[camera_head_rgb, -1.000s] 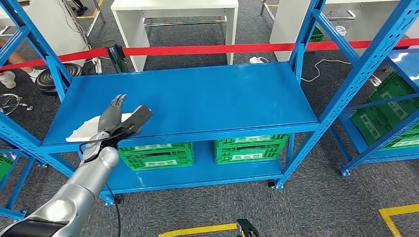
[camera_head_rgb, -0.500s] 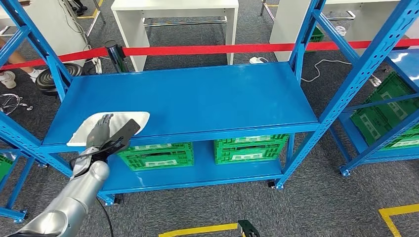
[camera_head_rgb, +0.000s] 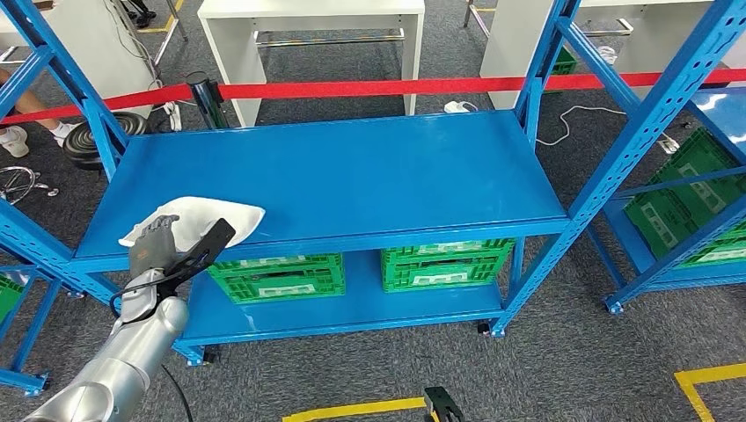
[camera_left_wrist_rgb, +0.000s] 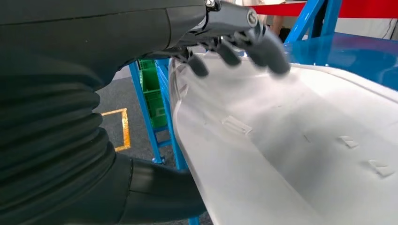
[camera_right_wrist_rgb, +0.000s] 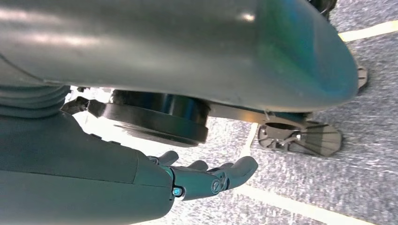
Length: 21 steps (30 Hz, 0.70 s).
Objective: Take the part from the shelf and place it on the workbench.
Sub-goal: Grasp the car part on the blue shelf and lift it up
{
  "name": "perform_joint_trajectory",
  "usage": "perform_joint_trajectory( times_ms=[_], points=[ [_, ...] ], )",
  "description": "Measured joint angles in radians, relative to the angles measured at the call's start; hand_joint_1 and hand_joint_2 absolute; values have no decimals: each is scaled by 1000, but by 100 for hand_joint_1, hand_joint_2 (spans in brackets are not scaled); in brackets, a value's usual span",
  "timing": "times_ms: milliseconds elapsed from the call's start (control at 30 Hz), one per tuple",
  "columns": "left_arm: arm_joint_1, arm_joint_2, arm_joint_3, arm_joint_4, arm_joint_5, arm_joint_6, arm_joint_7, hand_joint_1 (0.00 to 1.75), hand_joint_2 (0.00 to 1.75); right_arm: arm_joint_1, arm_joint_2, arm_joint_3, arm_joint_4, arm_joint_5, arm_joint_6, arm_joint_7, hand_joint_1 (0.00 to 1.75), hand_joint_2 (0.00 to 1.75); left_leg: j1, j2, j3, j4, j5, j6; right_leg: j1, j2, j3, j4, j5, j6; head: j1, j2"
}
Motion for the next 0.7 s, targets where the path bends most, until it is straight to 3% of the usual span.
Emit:
perform_joint_trajectory(
  times_ms=[700],
  points=[
    [0,27,-10,1,-17,48,-31,175,175,0,0,24,0,7,12,19,0,0,0,0,0,0,0,0,0,0,0,0,0,0,0,0]
  ],
)
